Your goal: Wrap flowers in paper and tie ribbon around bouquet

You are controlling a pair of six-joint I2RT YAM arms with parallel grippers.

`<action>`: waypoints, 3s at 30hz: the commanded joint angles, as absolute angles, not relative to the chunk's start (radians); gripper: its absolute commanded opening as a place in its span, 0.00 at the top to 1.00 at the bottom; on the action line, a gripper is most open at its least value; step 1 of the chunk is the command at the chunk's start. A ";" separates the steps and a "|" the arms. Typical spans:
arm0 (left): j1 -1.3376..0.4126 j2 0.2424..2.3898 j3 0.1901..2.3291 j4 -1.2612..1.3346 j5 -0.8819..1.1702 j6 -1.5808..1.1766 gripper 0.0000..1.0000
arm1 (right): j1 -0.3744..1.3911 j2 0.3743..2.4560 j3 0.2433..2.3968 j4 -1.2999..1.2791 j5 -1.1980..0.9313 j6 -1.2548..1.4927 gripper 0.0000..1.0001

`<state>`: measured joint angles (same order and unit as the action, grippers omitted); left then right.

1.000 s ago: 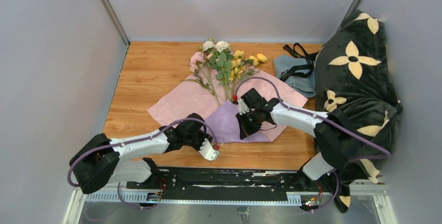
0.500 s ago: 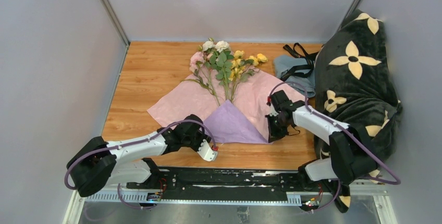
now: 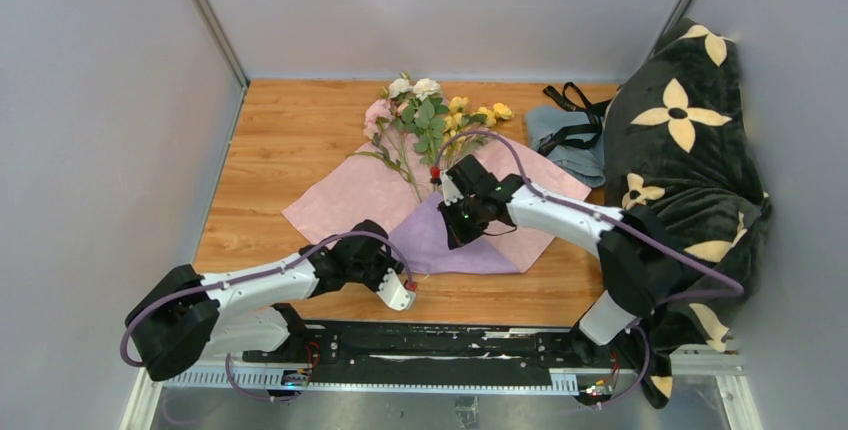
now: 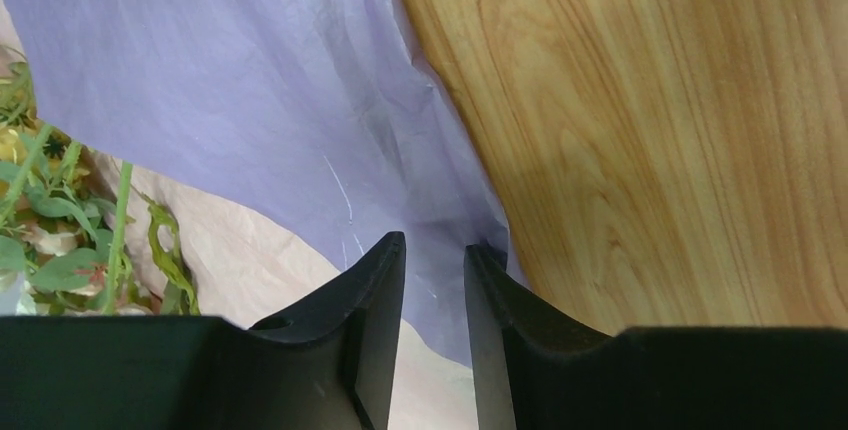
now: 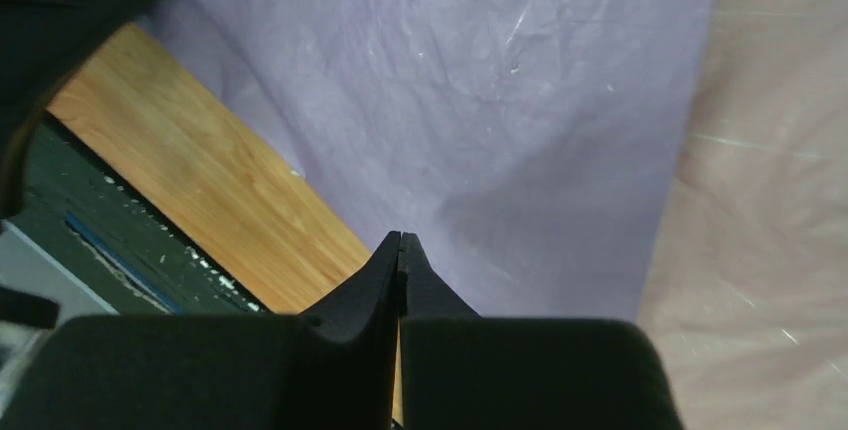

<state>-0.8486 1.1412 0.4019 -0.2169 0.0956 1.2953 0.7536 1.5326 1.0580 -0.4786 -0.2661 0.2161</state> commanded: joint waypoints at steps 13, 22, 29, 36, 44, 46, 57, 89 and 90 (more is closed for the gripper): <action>-0.830 0.997 0.403 -0.764 -0.124 1.349 0.53 | 0.755 1.729 0.918 -0.399 -0.236 0.238 1.00; -0.607 0.941 0.718 -1.034 -0.229 1.058 0.50 | 0.757 1.672 0.920 -0.371 -0.225 0.238 1.00; -0.604 1.184 1.135 -1.021 0.315 0.544 0.49 | 0.758 1.686 0.925 -0.311 -0.248 0.304 1.00; -0.616 1.356 0.943 -0.353 0.453 0.046 0.58 | 0.757 1.680 0.928 -0.234 -0.259 0.467 1.00; -0.616 1.463 0.741 0.072 0.227 -0.214 0.64 | 0.757 1.647 0.906 -0.218 -0.206 0.606 1.00; -0.616 1.500 0.728 0.078 0.217 -0.276 0.63 | 0.759 1.622 0.899 -0.248 -0.170 0.605 1.00; -0.615 1.678 0.805 -0.141 0.183 -0.322 0.58 | 0.762 1.364 0.837 -0.517 0.000 0.614 0.92; -0.616 1.625 0.784 -0.108 0.169 -0.314 0.51 | 0.760 1.222 0.425 -0.381 0.133 1.450 0.58; -0.615 1.627 0.786 -0.109 0.169 -0.315 0.50 | 0.759 1.224 0.422 -0.387 0.146 1.449 0.63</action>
